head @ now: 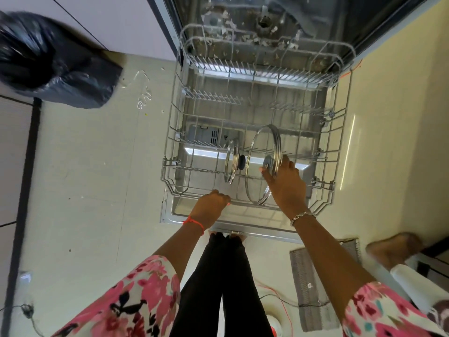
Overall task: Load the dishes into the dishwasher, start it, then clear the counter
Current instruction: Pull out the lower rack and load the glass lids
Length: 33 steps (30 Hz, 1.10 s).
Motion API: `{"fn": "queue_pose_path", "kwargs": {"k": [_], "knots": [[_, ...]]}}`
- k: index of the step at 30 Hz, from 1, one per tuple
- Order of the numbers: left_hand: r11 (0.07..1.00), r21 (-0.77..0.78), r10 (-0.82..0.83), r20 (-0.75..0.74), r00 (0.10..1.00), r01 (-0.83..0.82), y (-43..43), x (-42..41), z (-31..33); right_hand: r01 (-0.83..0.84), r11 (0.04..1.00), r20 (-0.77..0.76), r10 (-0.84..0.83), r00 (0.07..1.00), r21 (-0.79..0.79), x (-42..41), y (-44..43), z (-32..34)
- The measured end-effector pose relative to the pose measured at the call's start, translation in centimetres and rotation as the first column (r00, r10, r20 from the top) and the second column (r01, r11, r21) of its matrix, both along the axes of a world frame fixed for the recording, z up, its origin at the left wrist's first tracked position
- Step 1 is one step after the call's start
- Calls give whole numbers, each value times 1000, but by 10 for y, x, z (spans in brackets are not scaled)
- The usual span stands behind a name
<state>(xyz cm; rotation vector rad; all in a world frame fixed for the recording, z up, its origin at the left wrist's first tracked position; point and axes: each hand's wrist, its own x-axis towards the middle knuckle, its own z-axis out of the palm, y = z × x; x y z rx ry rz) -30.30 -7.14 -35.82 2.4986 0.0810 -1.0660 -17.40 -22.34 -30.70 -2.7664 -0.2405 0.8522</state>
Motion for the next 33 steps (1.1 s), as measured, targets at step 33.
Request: {"fn": "queue_pose_path", "kwargs": {"k": [33], "knots": [[815,231,214,733,646,-532,583,-22,406,-607,792,513,494,702,68,13,513,372]]}}
